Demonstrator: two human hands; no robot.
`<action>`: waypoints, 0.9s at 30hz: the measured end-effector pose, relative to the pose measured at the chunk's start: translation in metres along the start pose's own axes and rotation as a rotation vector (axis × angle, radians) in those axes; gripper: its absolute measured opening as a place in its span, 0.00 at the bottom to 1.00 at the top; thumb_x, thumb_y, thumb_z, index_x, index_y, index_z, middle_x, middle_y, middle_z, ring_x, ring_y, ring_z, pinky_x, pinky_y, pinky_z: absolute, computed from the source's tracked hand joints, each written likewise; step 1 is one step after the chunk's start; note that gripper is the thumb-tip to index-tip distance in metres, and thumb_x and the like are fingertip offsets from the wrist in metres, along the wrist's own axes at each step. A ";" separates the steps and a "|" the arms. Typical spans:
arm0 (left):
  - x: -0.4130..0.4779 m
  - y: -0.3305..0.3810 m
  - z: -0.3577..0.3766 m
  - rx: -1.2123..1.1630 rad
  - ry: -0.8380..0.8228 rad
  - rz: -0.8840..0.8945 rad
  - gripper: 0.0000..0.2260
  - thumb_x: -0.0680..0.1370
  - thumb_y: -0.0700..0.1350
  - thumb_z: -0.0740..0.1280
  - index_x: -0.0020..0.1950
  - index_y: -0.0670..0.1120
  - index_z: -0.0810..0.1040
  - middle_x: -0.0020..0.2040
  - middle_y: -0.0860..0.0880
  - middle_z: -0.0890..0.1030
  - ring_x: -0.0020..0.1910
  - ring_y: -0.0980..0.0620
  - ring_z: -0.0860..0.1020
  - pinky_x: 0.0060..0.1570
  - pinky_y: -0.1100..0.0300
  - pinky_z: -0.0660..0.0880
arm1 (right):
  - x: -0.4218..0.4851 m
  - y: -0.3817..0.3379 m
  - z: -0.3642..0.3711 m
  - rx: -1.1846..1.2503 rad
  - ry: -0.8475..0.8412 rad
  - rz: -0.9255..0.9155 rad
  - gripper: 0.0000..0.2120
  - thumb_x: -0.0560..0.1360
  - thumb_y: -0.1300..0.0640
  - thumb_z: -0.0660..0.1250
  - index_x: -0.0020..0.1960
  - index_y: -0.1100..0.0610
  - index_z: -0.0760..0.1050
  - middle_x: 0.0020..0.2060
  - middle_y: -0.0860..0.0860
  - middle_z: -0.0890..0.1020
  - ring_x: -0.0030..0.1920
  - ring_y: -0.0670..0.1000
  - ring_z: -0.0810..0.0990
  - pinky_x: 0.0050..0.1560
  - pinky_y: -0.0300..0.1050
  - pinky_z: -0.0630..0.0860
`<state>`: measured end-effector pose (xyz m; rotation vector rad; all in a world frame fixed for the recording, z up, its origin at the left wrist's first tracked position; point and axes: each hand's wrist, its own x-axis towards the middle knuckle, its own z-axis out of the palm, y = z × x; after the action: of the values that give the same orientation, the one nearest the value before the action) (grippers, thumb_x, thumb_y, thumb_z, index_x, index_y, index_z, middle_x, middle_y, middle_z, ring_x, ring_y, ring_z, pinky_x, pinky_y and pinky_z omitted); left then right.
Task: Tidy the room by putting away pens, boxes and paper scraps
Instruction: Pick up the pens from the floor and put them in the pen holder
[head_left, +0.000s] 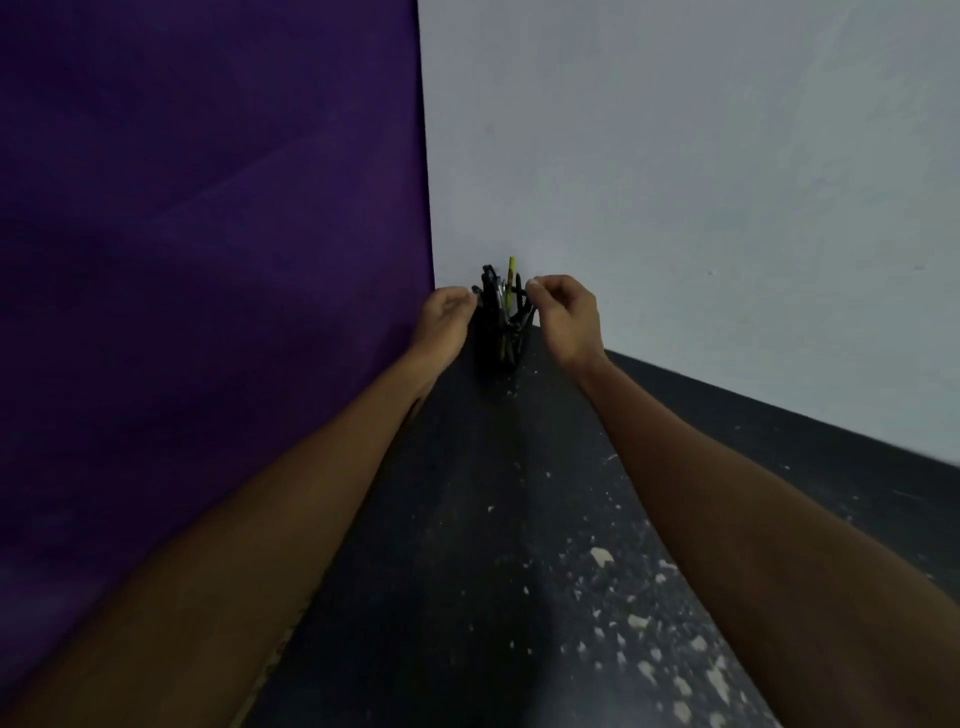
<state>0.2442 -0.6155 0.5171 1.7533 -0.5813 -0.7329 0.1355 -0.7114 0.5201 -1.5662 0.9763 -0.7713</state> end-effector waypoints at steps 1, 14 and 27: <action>-0.011 -0.002 -0.002 0.008 0.001 -0.003 0.16 0.82 0.46 0.59 0.68 0.42 0.71 0.63 0.49 0.74 0.58 0.57 0.70 0.55 0.66 0.67 | -0.008 0.000 -0.002 -0.010 -0.012 0.000 0.05 0.77 0.56 0.66 0.47 0.57 0.77 0.40 0.48 0.80 0.44 0.47 0.78 0.50 0.39 0.73; -0.159 -0.043 -0.010 0.133 0.109 -0.036 0.12 0.81 0.46 0.61 0.62 0.43 0.75 0.60 0.43 0.78 0.60 0.46 0.76 0.55 0.61 0.71 | -0.137 0.012 -0.038 -0.117 -0.207 -0.025 0.08 0.77 0.54 0.66 0.50 0.57 0.79 0.43 0.48 0.81 0.41 0.42 0.76 0.43 0.33 0.70; -0.267 -0.067 -0.037 0.147 0.122 -0.060 0.13 0.81 0.47 0.61 0.64 0.44 0.74 0.56 0.49 0.76 0.53 0.55 0.74 0.54 0.63 0.70 | -0.242 0.017 -0.047 -0.141 -0.248 0.034 0.10 0.76 0.52 0.66 0.52 0.57 0.78 0.42 0.47 0.80 0.41 0.43 0.77 0.41 0.34 0.71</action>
<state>0.0886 -0.3855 0.5113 1.9440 -0.5127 -0.6326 -0.0182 -0.5180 0.5171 -1.7160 0.8871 -0.4789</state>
